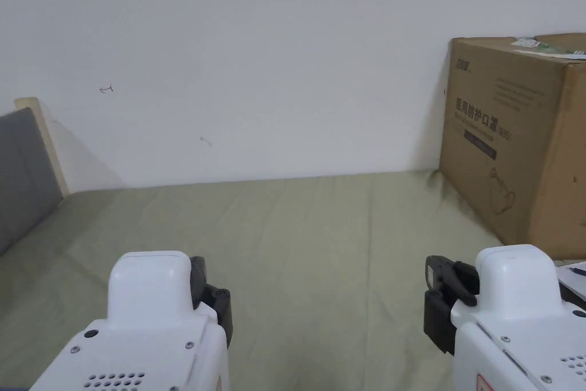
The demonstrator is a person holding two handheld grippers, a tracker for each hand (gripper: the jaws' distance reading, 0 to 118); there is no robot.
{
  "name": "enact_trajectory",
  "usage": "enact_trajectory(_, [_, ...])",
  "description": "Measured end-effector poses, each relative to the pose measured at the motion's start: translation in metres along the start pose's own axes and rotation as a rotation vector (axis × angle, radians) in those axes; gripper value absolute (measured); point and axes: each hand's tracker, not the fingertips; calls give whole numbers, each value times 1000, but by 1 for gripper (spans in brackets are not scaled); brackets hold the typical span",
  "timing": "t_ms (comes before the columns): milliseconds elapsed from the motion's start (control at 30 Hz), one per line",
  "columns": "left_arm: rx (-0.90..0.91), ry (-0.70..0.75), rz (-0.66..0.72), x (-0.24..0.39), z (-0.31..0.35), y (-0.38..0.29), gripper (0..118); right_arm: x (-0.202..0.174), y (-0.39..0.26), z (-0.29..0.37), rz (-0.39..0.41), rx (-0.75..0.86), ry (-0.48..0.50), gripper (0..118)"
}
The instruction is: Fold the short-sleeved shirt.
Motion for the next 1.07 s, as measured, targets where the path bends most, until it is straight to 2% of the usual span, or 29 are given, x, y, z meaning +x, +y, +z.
enact_trajectory(67, [-8, 23, -26, 1, -1, 4, 1, 2, 2, 2, 10, 11, -12, 0])
enact_trajectory(100, [-10, 28, -29, -1, -1, 5, 11, 1, 3, 3, 11, 16, -17, 3])
enact_trajectory(133, [-11, 24, -25, -2, 0, 6, 31, 2, 3, 4, 8, 21, -17, 13])
enact_trajectory(167, [-16, 19, -15, -4, 0, 6, 71, 4, 5, 5, 2, 24, -16, 33])
enact_trajectory(200, [-20, 19, -5, -5, -1, 7, 101, 5, 5, 6, 3, 27, -14, 48])
enact_trajectory(233, [-26, 26, 4, -5, -2, 7, 117, 4, 6, 8, 5, 36, -13, 65])
enact_trajectory(267, [-18, 26, 9, -6, 0, 7, 118, 4, 6, 9, 6, 44, -17, 87])
enact_trajectory(300, [22, 2, 18, -7, 6, 8, 118, 5, 6, 10, 7, 48, -22, 99])
enact_trajectory(367, [21, -36, 26, -10, 7, 10, 118, 2, 9, 14, 11, 49, -33, 113])
enact_trajectory(533, [-46, -31, 4, -6, 2, 16, 118, -2, 14, 19, 15, 55, -43, 114])
enact_trajectory(600, [-75, -79, -4, -5, 1, 16, 118, -2, 15, 19, 10, 56, -47, 116])
enact_trajectory(667, [-85, -138, 45, -9, 1, 13, 118, -1, 17, 19, 9, 48, -44, 116])
enact_trajectory(867, [-145, -32, 57, -6, -4, 8, 118, 5, 14, 15, -5, 26, -58, 116])
enact_trajectory(1067, [-127, -22, 19, -2, -11, 9, 118, 9, 10, 8, -4, 13, -58, 116])
